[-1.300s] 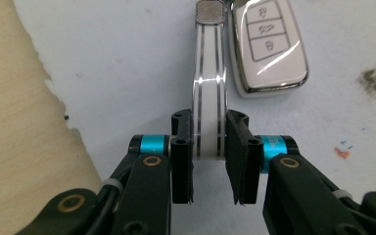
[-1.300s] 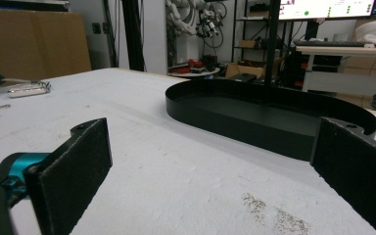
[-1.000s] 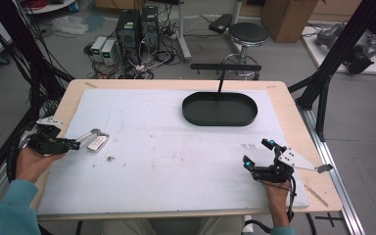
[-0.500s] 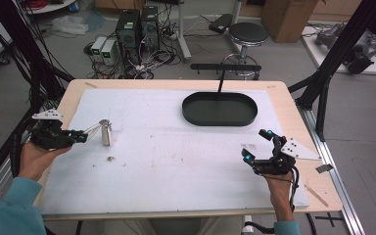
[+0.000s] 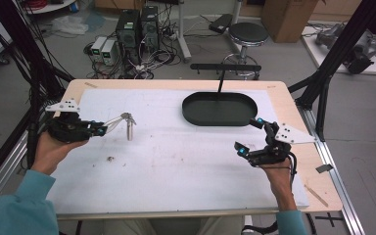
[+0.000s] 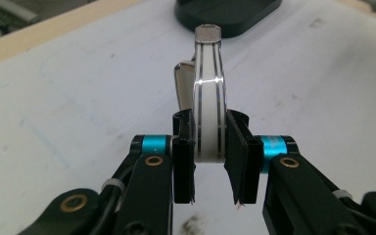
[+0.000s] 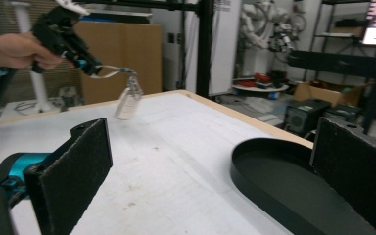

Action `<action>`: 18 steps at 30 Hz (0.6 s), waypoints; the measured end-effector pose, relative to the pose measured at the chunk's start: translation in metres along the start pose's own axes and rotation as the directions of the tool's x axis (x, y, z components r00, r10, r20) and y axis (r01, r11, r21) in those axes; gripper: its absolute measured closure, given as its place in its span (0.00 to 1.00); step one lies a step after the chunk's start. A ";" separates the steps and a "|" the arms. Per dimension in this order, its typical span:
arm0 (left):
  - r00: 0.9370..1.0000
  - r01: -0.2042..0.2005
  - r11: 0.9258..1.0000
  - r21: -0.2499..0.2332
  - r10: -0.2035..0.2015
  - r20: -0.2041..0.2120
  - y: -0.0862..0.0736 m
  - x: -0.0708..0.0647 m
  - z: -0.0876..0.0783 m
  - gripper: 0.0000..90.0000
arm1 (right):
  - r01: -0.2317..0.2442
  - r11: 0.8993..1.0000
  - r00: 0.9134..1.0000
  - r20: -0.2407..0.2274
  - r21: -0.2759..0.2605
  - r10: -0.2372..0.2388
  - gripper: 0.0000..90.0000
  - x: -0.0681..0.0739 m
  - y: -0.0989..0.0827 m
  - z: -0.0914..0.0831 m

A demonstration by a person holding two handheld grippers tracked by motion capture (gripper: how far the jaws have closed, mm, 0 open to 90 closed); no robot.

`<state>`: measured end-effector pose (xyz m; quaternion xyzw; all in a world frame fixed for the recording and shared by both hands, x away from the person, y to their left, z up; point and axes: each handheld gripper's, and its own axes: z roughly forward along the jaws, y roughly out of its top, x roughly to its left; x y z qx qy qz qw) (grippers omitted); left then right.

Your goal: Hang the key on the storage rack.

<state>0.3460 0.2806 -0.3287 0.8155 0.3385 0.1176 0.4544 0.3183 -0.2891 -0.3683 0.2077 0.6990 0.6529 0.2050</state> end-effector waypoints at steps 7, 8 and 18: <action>0.994 -0.059 0.998 -0.014 0.060 0.089 0.020 -0.021 0.016 0.83 | 0.012 1.000 0.997 -0.078 0.024 -0.010 0.01 0.001 0.015 0.010; 0.993 -0.068 0.997 -0.023 0.070 0.100 0.023 -0.024 0.019 0.83 | 0.017 0.999 0.994 -0.104 0.034 -0.013 0.01 0.000 0.020 0.014; 0.961 -0.168 0.985 -0.036 0.172 0.218 0.046 -0.051 0.046 0.83 | 0.080 0.990 0.976 -0.208 0.113 -0.055 0.01 0.003 0.042 0.039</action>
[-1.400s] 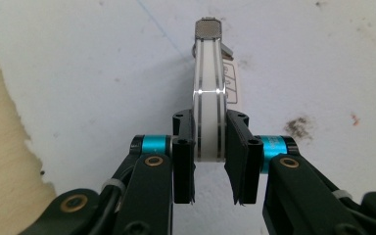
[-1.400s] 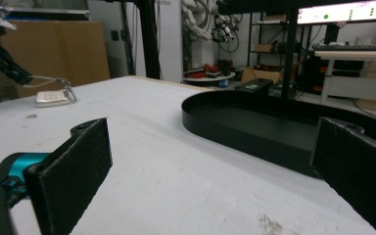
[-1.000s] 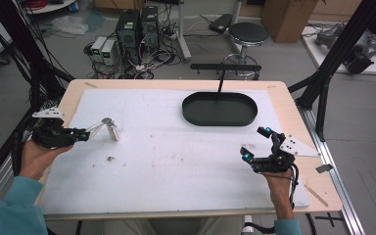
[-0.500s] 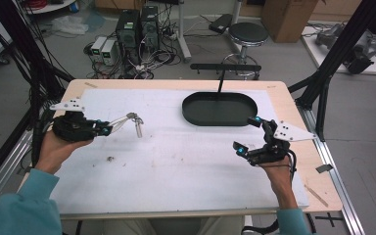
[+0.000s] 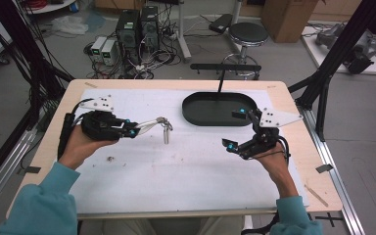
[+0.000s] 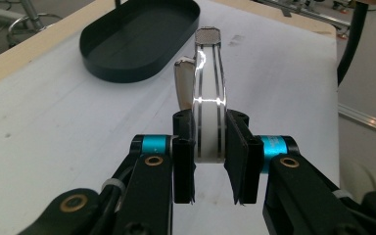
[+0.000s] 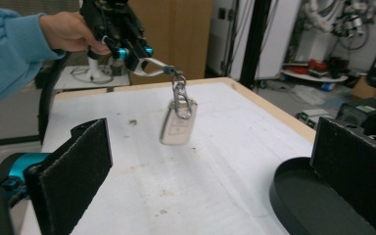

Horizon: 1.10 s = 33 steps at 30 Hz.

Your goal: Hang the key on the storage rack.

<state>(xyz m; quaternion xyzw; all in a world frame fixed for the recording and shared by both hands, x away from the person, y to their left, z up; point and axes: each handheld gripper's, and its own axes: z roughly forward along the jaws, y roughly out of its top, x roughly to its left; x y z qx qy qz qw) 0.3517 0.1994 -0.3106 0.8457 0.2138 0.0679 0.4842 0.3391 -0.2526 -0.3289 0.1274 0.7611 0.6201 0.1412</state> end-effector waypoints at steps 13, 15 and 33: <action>0.993 -0.068 0.997 0.043 0.063 0.100 0.025 -0.016 0.033 0.83 | 0.090 0.985 0.989 -0.129 0.146 -0.072 0.01 -0.004 0.030 0.027; 0.990 -0.087 0.995 0.056 0.080 0.118 0.029 -0.019 0.037 0.83 | 0.099 0.981 0.986 -0.148 0.167 -0.074 0.01 -0.004 0.033 0.030; 0.970 -0.187 0.975 0.117 0.165 0.178 0.050 -0.035 0.062 0.83 | 0.226 0.896 0.943 -0.318 0.381 -0.103 0.06 -0.001 0.058 0.077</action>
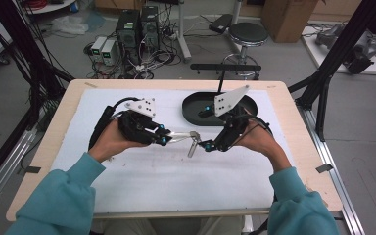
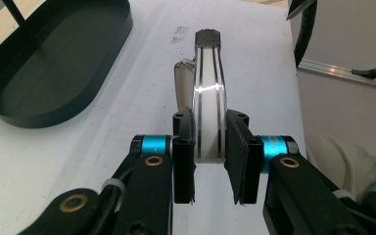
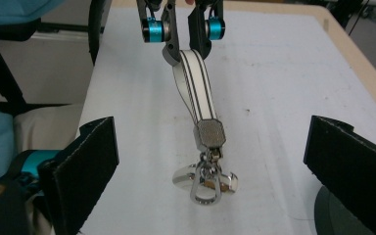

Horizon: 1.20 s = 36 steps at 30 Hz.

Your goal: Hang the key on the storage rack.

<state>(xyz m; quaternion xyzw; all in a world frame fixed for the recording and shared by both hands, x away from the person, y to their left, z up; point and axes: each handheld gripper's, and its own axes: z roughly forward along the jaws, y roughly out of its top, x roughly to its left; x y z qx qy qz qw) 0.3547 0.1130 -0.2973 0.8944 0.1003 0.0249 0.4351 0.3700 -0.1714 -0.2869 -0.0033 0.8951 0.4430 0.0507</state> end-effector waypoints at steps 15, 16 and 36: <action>1.000 -0.028 0.999 0.040 0.027 0.010 0.003 -0.003 0.007 0.83 | 0.038 0.991 0.996 -0.089 0.131 -0.027 0.32 -0.005 0.010 0.021; 1.000 -0.028 0.999 0.045 0.028 0.008 0.003 -0.003 0.007 0.83 | 0.044 0.990 0.995 -0.093 0.131 -0.032 0.35 -0.005 0.010 0.023; 0.999 -0.044 0.997 0.068 0.044 0.005 0.002 -0.003 0.010 0.83 | 0.055 0.968 0.991 -0.132 0.244 -0.023 0.65 -0.007 0.011 0.037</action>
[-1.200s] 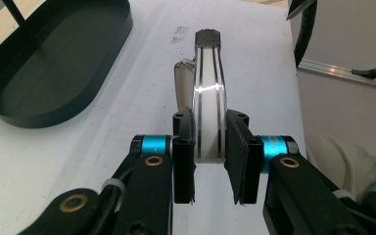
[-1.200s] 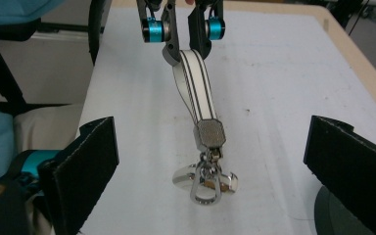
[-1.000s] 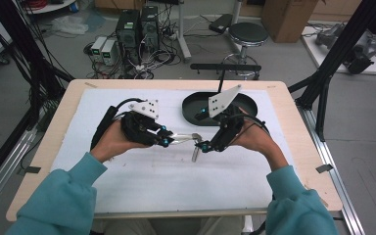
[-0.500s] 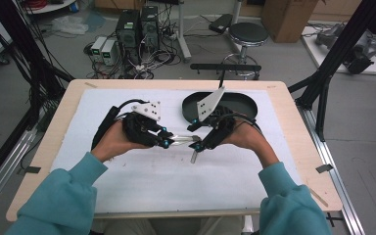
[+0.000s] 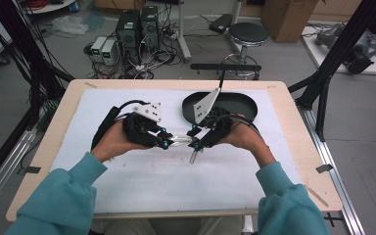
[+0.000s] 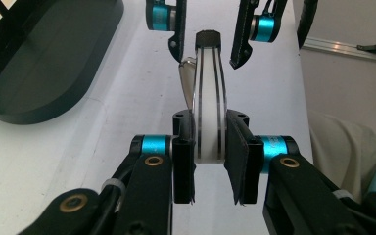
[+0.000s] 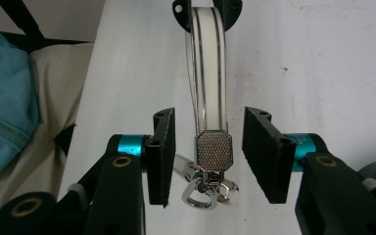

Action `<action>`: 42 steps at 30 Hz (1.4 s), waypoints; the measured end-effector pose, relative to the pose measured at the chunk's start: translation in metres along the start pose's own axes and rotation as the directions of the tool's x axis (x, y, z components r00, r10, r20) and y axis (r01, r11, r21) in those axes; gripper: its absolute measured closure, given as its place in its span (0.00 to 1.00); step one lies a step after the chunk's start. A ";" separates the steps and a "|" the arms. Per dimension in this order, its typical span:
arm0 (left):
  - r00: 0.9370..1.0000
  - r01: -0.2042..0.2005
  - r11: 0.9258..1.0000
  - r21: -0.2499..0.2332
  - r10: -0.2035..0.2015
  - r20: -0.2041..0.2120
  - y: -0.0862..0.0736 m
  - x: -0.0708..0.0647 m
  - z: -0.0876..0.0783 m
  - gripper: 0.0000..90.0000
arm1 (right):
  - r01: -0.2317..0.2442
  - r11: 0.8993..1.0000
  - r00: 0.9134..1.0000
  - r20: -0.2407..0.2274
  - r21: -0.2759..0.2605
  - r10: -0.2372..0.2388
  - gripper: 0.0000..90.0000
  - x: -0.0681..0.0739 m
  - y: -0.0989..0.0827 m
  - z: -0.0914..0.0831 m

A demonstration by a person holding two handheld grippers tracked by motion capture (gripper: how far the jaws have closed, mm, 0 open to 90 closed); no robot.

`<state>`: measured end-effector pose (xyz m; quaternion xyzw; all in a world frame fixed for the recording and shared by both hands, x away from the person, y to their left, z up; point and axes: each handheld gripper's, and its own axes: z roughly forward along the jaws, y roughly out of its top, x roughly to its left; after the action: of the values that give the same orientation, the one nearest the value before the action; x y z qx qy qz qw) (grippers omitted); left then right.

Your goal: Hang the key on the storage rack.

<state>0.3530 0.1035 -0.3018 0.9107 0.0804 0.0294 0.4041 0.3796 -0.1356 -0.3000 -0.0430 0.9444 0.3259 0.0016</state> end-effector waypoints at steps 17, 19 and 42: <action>1.000 -0.005 1.000 0.018 0.004 0.003 0.000 -0.001 0.003 0.83 | 0.005 1.000 1.000 -0.021 0.029 -0.004 0.81 -0.001 0.003 0.007; 1.000 -0.002 1.000 0.016 0.002 0.008 0.000 -0.001 0.003 0.83 | 0.009 0.999 1.000 -0.026 0.034 -0.008 0.82 -0.002 0.004 0.008; 0.996 0.024 0.966 -0.257 -0.044 -0.071 -0.021 0.007 -0.014 0.02 | -0.039 0.999 0.999 0.014 -0.020 0.039 0.83 -0.005 0.000 0.002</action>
<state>0.3560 0.1286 -0.3079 0.8478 0.1068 0.0674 0.5151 0.3844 -0.1344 -0.3013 -0.0221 0.9418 0.3354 0.0018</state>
